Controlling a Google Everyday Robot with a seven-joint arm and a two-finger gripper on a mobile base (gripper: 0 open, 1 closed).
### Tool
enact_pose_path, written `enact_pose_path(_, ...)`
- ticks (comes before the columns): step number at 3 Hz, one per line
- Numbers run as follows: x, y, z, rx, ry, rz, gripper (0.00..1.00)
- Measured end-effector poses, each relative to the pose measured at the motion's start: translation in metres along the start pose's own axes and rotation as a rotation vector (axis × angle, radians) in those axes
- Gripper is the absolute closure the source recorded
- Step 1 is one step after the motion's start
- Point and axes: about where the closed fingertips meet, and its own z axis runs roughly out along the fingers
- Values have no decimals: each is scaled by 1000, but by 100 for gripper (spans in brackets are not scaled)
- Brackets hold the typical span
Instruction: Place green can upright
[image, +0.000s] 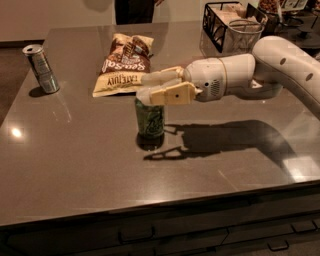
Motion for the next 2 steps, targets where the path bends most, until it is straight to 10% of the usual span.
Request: enact_pose_path(2,-1,0,2,-3,0,-1,0)
